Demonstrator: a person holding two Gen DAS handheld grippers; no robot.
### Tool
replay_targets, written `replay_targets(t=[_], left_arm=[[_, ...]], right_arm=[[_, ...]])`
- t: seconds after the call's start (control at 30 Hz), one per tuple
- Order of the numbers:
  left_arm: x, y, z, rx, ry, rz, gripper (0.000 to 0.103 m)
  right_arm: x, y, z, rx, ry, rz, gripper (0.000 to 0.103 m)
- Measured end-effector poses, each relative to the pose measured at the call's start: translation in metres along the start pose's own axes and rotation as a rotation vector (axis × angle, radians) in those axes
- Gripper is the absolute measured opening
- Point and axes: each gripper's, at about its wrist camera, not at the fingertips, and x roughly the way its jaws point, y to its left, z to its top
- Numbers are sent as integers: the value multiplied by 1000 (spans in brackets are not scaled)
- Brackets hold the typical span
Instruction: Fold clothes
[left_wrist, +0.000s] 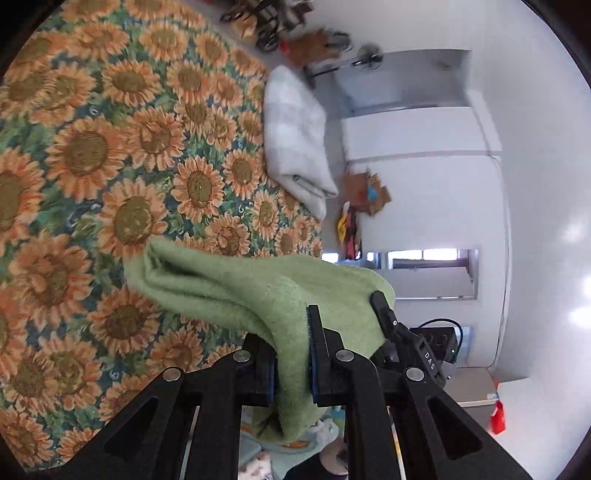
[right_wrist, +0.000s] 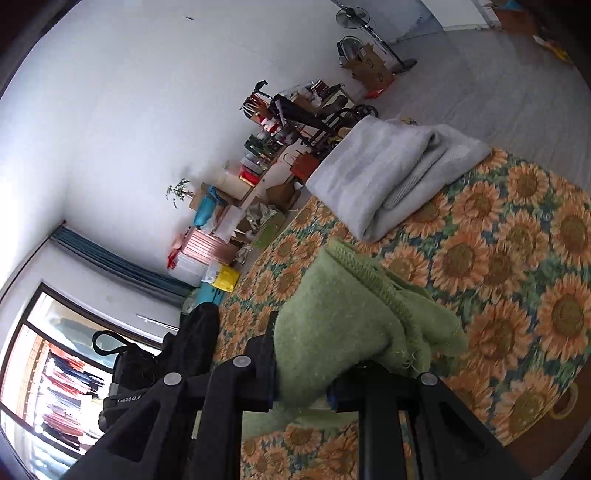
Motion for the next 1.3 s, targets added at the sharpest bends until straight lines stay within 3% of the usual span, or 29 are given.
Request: replay_targets(t=[0.1, 0.23, 0.3, 0.33, 0.37, 0.4, 0.43, 0.47, 0.5, 0.53, 0.6, 0.67, 0.7, 0.73, 0.8, 0.9, 1.0, 1.03, 1.17, 1.23, 1.3], left_arm=[[20, -20, 40, -27, -2, 40, 13], [21, -101, 91, 182, -209, -34, 13], [21, -142, 117, 290, -315, -72, 13], [27, -155, 122, 352, -371, -39, 13], [33, -168, 127, 415, -427, -1, 22], [49, -172, 132, 435, -447, 119, 34], [65, -170, 137, 424, -433, 227, 75], [87, -159, 143, 389, -380, 372, 86], [104, -145, 146, 359, -333, 446, 86], [119, -126, 147, 330, -279, 467, 85], [138, -89, 145, 282, -206, 440, 84], [148, -55, 147, 243, -167, 430, 81], [152, -38, 148, 223, -149, 426, 81], [151, -27, 149, 219, -147, 437, 80], [143, -14, 149, 259, -180, 438, 79], [127, -8, 142, 349, -244, 444, 79], [118, -8, 137, 385, -280, 480, 79], [120, -10, 135, 395, -289, 505, 79], [113, -8, 122, 412, -302, 742, 81], [108, -7, 115, 461, -284, 806, 81], [103, -6, 107, 514, -279, 848, 81]], right_arm=[[4, 18, 55, -50, -91, 8, 21], [-18, 74, 122, -296, -336, 3, 22], [-3, 79, 152, -338, -353, -71, 23], [12, 61, 156, -293, -321, -128, 25], [28, 43, 161, -249, -288, -186, 28], [43, 25, 165, -204, -256, -243, 33], [59, 8, 169, -160, -223, -300, 40], [74, -10, 173, -115, -190, -356, 40], [90, -28, 178, -69, -156, -412, 41], [105, -46, 182, -24, -122, -468, 42], [131, -79, 187, 50, -69, -561, 43], [132, -102, 170, 29, -92, -554, 51], [132, -114, 162, 19, -104, -551, 63], [132, -124, 154, 14, -112, -551, 72], [130, -139, 142, 2, -115, -568, 71], [140, -135, 136, -150, -101, -630, 69], [142, -134, 141, -94, -117, -651, 71], [143, -135, 142, -80, -119, -657, 72], [144, -128, 141, -85, -102, -698, 73], [148, -115, 138, -69, -50, -721, 75], [149, -99, 130, -109, 13, -686, 69]])
